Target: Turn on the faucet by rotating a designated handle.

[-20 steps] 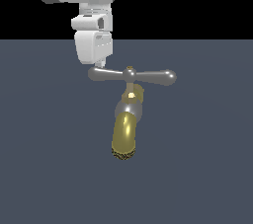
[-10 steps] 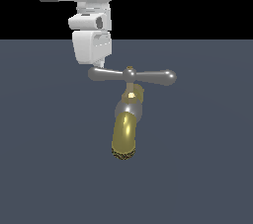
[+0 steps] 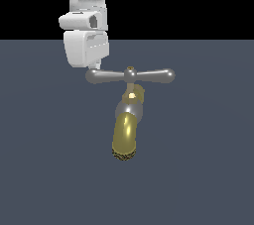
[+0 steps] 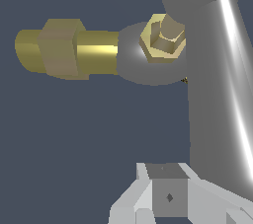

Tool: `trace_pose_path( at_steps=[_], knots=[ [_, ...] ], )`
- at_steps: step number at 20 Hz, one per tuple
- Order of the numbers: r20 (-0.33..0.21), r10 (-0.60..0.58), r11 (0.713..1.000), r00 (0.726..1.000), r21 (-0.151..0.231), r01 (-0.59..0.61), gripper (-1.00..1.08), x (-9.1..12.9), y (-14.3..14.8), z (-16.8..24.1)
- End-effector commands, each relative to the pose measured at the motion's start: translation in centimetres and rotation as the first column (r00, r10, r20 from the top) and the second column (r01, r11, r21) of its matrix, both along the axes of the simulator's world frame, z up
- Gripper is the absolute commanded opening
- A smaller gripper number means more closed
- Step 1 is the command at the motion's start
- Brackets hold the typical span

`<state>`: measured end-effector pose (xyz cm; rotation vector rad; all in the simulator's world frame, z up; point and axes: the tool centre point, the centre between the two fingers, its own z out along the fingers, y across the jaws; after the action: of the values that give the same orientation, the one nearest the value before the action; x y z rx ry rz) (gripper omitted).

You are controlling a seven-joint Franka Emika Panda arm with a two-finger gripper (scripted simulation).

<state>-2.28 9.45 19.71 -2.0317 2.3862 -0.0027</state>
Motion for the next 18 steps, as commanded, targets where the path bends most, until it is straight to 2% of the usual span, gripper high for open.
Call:
trace_pose_path(
  at_steps=[1, 13, 15, 18],
  knots=[
    [-0.007, 0.001, 1.000, 1.000, -0.004, -0.001, -1.00, -1.2, 0.2, 0.0],
    [-0.007, 0.001, 1.000, 1.000, -0.004, -0.001, -1.00, -5.0, 1.2, 0.0],
    [-0.002, -0.009, 1.000, 1.000, -0.001, 0.009, -1.00, -4.4, 0.7, 0.0],
    [-0.003, -0.008, 1.000, 1.000, -0.002, 0.008, -1.00, -5.2, 0.3, 0.0]
  ],
)
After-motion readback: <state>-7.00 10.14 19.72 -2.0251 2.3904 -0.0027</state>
